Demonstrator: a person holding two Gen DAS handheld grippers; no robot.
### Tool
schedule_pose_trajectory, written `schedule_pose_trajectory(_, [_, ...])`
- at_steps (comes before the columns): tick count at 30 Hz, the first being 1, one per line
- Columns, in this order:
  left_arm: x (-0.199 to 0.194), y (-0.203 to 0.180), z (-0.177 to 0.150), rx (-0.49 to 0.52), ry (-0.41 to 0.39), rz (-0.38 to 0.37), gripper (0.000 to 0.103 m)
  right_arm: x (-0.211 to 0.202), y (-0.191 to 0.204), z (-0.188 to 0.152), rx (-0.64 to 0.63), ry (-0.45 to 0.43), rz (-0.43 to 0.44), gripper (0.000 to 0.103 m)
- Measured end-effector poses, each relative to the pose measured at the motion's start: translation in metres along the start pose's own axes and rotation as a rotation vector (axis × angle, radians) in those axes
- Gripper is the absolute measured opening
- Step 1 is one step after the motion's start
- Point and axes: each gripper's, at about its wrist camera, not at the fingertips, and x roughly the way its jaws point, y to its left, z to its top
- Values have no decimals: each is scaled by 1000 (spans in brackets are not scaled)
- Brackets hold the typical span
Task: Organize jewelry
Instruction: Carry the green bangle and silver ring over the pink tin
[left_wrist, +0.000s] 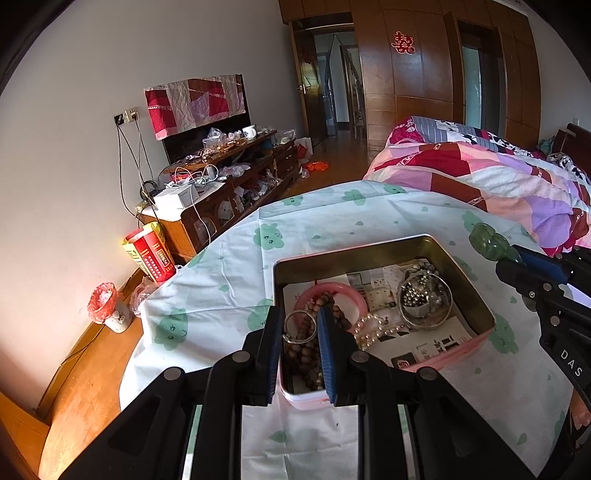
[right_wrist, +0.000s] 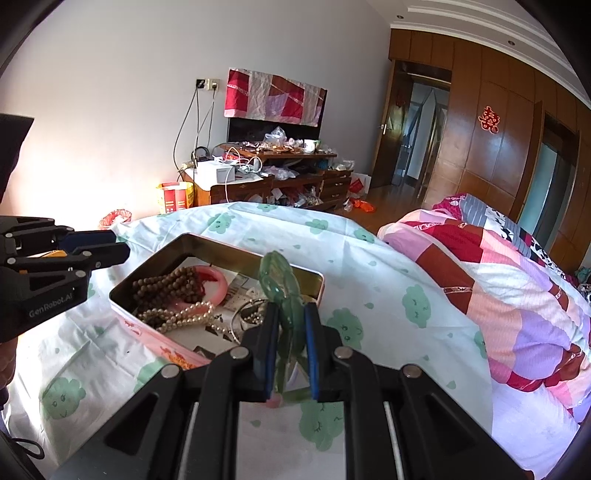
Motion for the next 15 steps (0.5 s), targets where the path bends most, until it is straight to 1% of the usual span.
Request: schedule_pose_trajectory(15, [17, 0, 11, 7, 4, 21, 20, 12, -1, 10, -5, 5, -3, 16])
